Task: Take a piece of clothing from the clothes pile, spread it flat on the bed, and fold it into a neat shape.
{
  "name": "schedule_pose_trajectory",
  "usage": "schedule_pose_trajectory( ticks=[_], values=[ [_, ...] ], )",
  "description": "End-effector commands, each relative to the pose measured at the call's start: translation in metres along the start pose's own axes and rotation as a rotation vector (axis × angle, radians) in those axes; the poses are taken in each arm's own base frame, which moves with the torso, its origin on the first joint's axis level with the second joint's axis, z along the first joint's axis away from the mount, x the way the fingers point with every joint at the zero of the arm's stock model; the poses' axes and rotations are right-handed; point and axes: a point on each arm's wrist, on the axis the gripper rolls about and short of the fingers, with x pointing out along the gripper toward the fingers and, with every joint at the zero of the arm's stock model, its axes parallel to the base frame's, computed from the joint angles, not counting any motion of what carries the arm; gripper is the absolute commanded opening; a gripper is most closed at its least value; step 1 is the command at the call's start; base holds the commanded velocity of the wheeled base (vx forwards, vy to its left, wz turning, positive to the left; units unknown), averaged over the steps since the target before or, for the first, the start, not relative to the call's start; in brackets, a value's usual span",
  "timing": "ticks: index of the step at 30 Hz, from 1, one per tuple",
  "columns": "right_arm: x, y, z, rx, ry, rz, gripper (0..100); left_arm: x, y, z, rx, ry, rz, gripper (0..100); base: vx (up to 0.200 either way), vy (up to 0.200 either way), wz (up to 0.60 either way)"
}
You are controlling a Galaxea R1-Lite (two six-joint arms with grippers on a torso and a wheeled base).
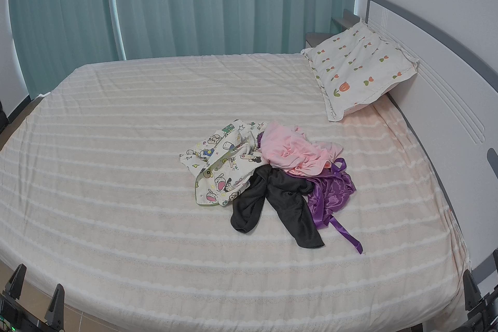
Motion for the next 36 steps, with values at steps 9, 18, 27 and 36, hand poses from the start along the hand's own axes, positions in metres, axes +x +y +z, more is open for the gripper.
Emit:
schedule_pose_trajectory(
  ticks=[9,18,27,36],
  values=[
    [0.003,0.004,0.045,0.058,0.072,0.216,100,0.000,0.000,-0.005,0.000,-0.001,0.000,100,0.000,0.000,0.00],
    [0.063,0.010,0.063,0.241,0.394,0.412,100,0.000,0.000,-0.005,0.000,-0.001,0.000,100,0.000,0.000,0.00],
    [0.168,0.016,0.049,0.389,0.577,0.423,100,0.000,0.000,-0.005,0.000,-0.001,0.000,100,0.000,0.000,0.00],
    [0.231,0.043,0.013,0.487,0.655,0.419,100,0.000,0.000,-0.005,0.000,-0.001,0.000,100,0.000,0.000,0.00]
  ],
)
